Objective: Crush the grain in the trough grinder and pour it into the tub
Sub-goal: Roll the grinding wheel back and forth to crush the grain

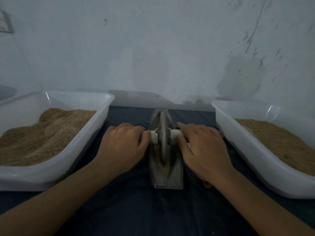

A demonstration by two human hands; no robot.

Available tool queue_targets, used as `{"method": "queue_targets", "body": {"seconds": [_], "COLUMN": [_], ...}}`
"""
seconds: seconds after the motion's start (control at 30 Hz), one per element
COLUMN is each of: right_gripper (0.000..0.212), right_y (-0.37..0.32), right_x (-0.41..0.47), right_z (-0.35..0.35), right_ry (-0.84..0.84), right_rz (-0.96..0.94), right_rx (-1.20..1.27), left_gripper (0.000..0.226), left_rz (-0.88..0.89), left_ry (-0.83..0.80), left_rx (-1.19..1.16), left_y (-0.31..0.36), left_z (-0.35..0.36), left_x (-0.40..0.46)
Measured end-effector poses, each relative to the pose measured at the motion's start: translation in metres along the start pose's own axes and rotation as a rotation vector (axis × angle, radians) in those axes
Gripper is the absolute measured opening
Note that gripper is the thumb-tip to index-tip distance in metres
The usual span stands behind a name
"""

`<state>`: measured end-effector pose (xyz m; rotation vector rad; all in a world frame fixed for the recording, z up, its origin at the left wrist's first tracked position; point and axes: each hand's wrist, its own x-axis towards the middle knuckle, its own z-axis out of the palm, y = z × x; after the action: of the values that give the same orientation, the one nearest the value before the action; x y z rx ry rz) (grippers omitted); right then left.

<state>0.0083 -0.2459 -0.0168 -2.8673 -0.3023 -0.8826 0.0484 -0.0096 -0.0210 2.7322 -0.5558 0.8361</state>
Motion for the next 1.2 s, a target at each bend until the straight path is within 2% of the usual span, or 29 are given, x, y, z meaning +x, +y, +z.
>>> {"method": "queue_targets", "body": {"seconds": [0.1, 0.17, 0.23, 0.3, 0.4, 0.5, 0.63, 0.7, 0.83, 0.9, 1.0, 1.13, 1.2], "right_gripper": [0.047, 0.045, 0.048, 0.052, 0.049, 0.044, 0.044, 0.048, 0.048, 0.048, 0.048, 0.045, 0.045], "right_y": [0.004, 0.008, 0.013, 0.017, 0.019, 0.012, 0.002, -0.001, 0.001, 0.004, 0.012, 0.016, 0.016], "right_x": [0.036, 0.062, 0.083, 0.089, 0.075, 0.05, 0.006, -0.008, -0.002, 0.015, 0.05, 0.091, 0.089], "right_z": [0.018, 0.026, 0.032, 0.037, 0.039, 0.03, 0.003, -0.006, -0.002, 0.007, 0.023, 0.036, 0.036], "right_ry": [-0.09, -0.147, -0.221, -0.249, -0.156, -0.09, 0.02, 0.069, 0.047, 0.004, -0.106, -0.195, -0.198], "right_rz": [0.072, 0.134, 0.185, 0.211, 0.197, 0.138, -0.005, -0.059, -0.047, -0.031, 0.021, 0.152, 0.148], "right_rx": [-0.021, -0.006, 0.025, 0.046, 0.05, 0.062, 0.075, 0.076, 0.057, 0.033, -0.028, -0.024, -0.038], "left_gripper": [0.05, 0.042, 0.039, 0.045, 0.059, 0.062, 0.054, 0.046, 0.043, 0.043, 0.026, 0.028, 0.031], "left_rz": [-0.035, -0.073, -0.156, -0.207, -0.157, -0.12, -0.04, 0.026, 0.046, 0.02, 0.034, -0.129, -0.132], "left_ry": [-0.079, -0.103, -0.119, -0.137, -0.065, 0.026, 0.0, -0.022, 0.057, 0.038, -0.034, -0.169, -0.207], "left_rx": [0.277, 0.332, 0.275, 0.225, 0.278, 0.25, -0.084, -0.152, -0.013, 0.124, 0.332, 0.252, 0.247], "left_y": [0.0, 0.0, -0.001, -0.003, 0.003, 0.008, -0.007, -0.011, -0.002, -0.003, -0.005, -0.008, -0.006], "left_z": [0.017, 0.026, 0.033, 0.037, 0.036, 0.025, 0.012, 0.004, 0.007, 0.013, 0.028, 0.037, 0.033], "left_x": [0.037, 0.063, 0.085, 0.098, 0.091, 0.058, 0.009, -0.008, -0.005, 0.014, 0.049, 0.095, 0.096]}}
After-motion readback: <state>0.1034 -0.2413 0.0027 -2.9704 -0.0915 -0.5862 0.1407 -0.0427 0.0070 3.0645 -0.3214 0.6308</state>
